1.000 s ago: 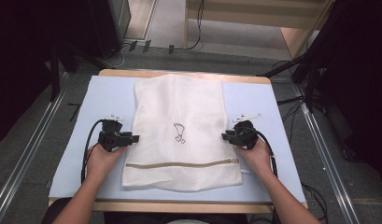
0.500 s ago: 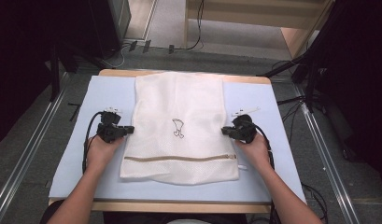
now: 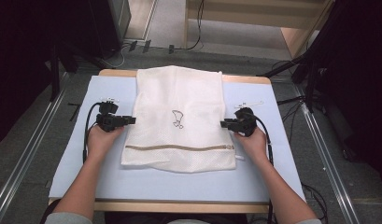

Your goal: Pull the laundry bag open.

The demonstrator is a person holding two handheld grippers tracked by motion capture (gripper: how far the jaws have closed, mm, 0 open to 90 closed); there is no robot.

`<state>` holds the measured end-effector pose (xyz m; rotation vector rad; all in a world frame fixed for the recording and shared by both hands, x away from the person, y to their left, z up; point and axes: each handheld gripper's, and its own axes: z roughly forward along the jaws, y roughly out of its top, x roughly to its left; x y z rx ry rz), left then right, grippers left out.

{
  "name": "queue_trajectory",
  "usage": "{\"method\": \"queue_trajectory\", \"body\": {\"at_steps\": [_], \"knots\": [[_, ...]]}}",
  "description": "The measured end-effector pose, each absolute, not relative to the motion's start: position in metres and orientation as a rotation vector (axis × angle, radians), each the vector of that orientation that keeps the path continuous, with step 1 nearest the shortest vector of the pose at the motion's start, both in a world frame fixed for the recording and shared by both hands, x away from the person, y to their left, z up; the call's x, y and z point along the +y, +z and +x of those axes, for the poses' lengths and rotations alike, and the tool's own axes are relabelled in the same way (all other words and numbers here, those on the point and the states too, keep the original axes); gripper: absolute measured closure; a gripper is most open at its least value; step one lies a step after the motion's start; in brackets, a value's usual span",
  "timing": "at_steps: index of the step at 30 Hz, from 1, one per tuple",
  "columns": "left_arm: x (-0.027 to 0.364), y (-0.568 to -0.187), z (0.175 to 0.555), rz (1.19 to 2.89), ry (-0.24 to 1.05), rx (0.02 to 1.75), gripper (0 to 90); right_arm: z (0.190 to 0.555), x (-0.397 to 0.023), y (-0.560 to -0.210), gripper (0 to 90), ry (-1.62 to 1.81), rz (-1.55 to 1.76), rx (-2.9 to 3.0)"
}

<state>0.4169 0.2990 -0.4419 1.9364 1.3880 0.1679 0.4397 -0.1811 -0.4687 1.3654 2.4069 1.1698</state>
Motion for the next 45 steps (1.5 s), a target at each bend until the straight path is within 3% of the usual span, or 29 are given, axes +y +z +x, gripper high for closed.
{"method": "queue_trajectory", "body": {"at_steps": [10,23,30,45], "knots": [[0.288,-0.419,0.402,1.946,0.147,1.286,46.3,0.421,-0.189,-0.455,65.2,1.23,1.325,2.408],[0.26,-0.407,0.389,1.97,0.152,1.192,44.3,0.389,-0.19,-0.455,74.0,1.181,1.264,2.509],[0.25,-0.405,0.386,1.976,0.151,1.164,44.3,0.387,-0.199,-0.459,90.0,1.191,1.289,2.527],[0.231,-0.407,0.386,1.994,0.11,1.104,44.1,0.371,-0.202,-0.466,90.0,1.148,1.283,2.563]]}}
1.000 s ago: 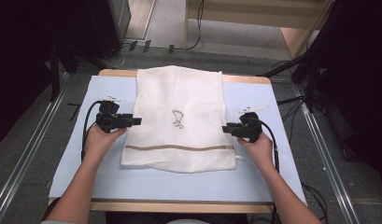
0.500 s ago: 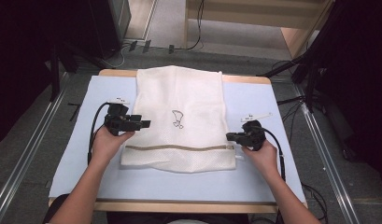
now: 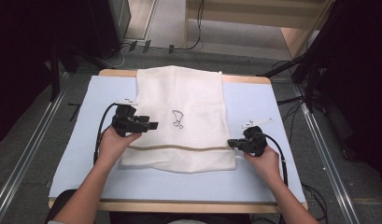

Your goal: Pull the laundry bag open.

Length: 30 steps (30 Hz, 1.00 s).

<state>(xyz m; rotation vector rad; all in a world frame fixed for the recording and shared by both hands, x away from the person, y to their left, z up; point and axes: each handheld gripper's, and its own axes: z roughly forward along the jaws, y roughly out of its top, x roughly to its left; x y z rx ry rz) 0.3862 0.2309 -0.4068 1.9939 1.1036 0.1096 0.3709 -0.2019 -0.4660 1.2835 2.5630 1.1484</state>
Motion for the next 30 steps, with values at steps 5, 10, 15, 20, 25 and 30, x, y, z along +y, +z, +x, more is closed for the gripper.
{"method": "queue_trajectory", "body": {"at_steps": [5,10,15,20,25,30], "knots": [[0.226,-0.407,0.388,2.005,0.103,1.091,44.1,0.366,-0.202,-0.465,90.0,1.144,1.272,2.565],[0.222,-0.408,0.389,2.011,0.086,1.085,44.0,0.365,-0.199,-0.463,90.0,1.158,1.28,2.564],[0.216,-0.406,0.389,2.016,0.078,1.062,43.8,0.361,-0.187,-0.458,90.0,1.162,1.212,2.561],[0.205,-0.405,0.389,2.018,0.054,1.035,43.8,0.357,-0.188,-0.456,90.0,1.155,1.202,2.545],[0.192,-0.404,0.388,2.035,0.042,1.002,43.8,0.356,-0.195,-0.458,90.0,1.134,1.228,2.538],[0.181,-0.405,0.387,2.059,0.029,0.98,43.8,0.357,-0.196,-0.463,90.0,1.11,1.239,2.54]]}}
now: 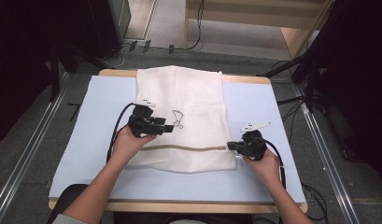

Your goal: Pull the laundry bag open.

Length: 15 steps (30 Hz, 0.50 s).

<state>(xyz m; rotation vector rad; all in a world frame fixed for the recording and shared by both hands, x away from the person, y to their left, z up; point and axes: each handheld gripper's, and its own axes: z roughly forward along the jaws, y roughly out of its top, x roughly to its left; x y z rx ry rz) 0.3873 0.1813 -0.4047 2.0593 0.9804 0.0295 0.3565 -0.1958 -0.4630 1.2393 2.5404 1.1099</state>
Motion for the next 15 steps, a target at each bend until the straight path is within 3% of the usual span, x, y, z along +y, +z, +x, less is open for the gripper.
{"method": "queue_trajectory", "body": {"at_steps": [15], "knots": [[0.119,-0.416,0.379,2.161,-0.038,0.871,47.5,0.355,-0.192,-0.47,90.0,1.089,1.2,2.542]]}}
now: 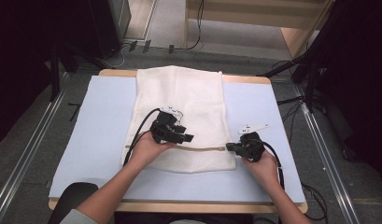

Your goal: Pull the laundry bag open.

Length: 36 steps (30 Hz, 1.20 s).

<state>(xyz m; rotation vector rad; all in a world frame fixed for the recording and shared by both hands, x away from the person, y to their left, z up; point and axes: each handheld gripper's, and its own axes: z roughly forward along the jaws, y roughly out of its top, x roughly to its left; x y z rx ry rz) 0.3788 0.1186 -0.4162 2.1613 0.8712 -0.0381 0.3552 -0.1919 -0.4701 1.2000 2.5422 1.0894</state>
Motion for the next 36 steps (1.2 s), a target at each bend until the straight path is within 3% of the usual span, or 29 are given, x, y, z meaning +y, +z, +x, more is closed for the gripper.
{"method": "queue_trajectory", "body": {"at_steps": [8,17,36], "knots": [[0.091,-0.428,0.374,2.203,-0.095,0.829,60.0,0.354,-0.193,-0.471,89.8,1.107,1.196,2.534],[0.062,-0.442,0.371,2.229,-0.187,0.79,81.9,0.353,-0.193,-0.472,89.8,1.105,1.184,2.531],[0.011,-0.468,0.382,2.241,-0.218,0.829,79.5,0.352,-0.194,-0.473,89.8,1.112,1.174,2.528]]}}
